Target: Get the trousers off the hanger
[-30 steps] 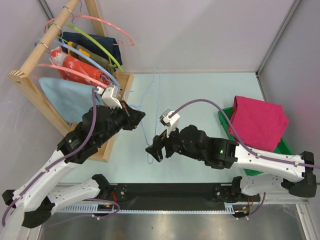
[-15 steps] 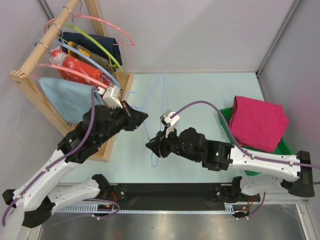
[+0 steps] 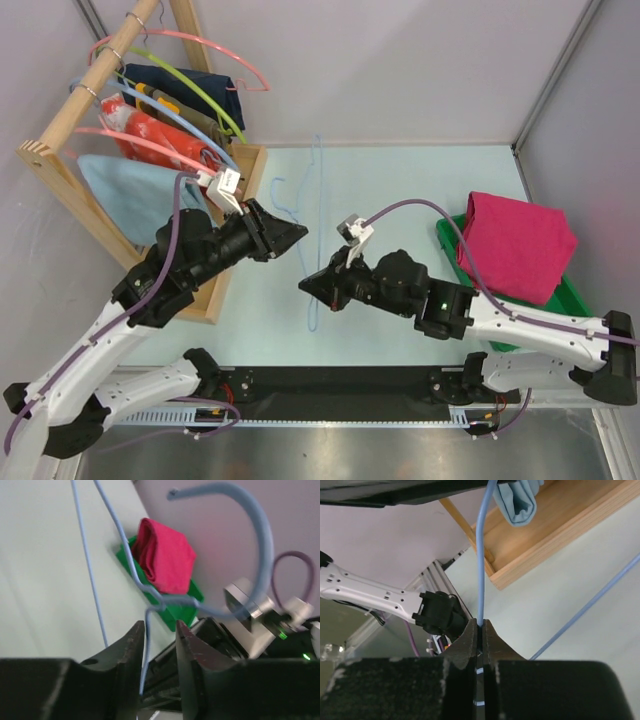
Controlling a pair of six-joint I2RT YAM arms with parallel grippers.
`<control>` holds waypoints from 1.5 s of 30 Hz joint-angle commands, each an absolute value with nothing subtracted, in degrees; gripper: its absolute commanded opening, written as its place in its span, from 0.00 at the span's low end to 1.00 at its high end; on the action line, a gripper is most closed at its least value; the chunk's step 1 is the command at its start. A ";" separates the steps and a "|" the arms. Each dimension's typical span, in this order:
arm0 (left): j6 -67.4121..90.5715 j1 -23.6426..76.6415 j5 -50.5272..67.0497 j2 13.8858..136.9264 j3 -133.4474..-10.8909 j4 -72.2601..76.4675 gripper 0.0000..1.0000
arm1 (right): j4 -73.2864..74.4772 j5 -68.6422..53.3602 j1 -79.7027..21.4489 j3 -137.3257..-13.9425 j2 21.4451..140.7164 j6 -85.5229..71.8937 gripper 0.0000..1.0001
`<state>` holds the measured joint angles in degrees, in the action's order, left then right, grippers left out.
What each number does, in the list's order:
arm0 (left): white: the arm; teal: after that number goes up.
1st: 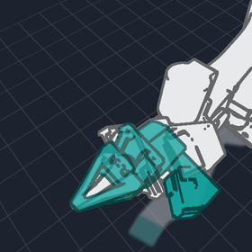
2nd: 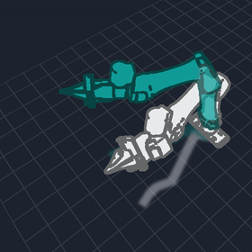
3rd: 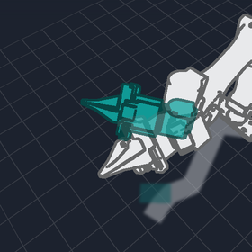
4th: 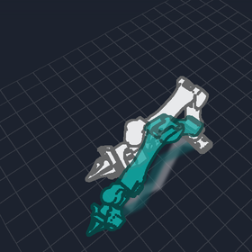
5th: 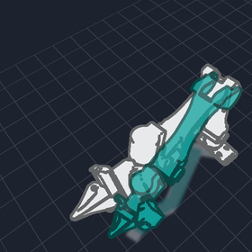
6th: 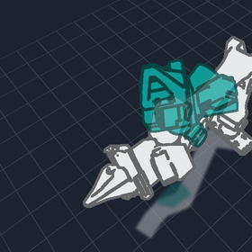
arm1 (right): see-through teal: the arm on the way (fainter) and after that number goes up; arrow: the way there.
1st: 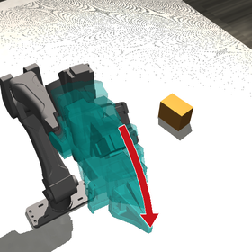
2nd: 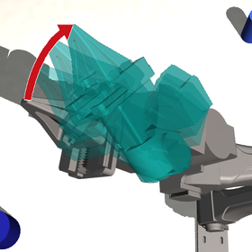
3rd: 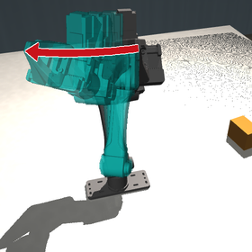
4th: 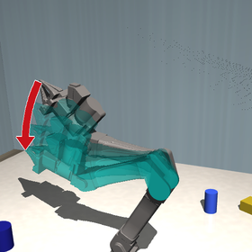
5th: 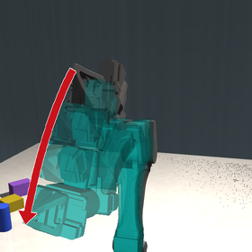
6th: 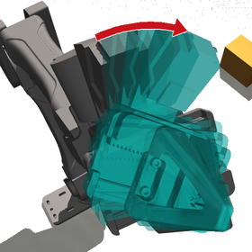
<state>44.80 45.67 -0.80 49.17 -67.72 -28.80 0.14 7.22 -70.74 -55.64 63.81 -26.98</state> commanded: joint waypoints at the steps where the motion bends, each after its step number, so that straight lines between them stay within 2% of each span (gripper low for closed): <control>1: 46.93 45.00 6.85 46.23 -67.24 -21.02 0.43 | -6.94 0.98 -67.25 -52.92 59.42 -32.51 0.00; 2: 47.11 44.91 8.60 45.80 -65.93 -20.22 0.51 | -7.29 -1.03 -66.63 -51.95 58.81 -33.13 0.00; 5: 48.25 44.74 12.81 44.48 -63.12 -16.45 0.60 | -8.26 -3.77 -64.69 -50.54 55.56 -34.71 0.00; 10: 52.72 44.65 21.52 42.46 -55.75 -9.07 0.61 | -8.26 -8.34 -61.71 -47.64 48.45 -36.91 0.00; 15: 62.55 44.74 30.83 41.74 -47.74 11.57 0.61 | -9.05 -15.55 -59.68 -44.83 43.34 -40.86 0.00; 19: 65.22 46.14 35.24 45.43 -48.77 19.41 0.60 | -13.44 -17.93 -59.59 -41.50 39.56 -44.47 0.00; 24: 60.14 52.37 33.58 49.48 -53.17 17.94 0.60 | -13.71 -17.41 -59.59 -41.22 38.33 -46.66 0.00; 29: 53.44 55.98 27.78 49.66 -56.16 7.92 0.57 | -12.31 -12.13 -59.41 -41.22 34.64 -47.64 0.00; 35: 54.84 57.74 28.56 49.92 -53.88 8.09 0.54 | -10.55 -11.69 -58.89 -43.15 34.80 -47.99 0.00; 45: 55.63 60.55 27.16 47.99 -52.12 8.44 0.59 | -11.86 -11.25 -58.71 -44.21 36.65 -47.72 0.00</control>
<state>56.25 59.05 26.37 48.45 -52.93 7.51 -9.34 -12.84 -59.00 -41.25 35.73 -47.86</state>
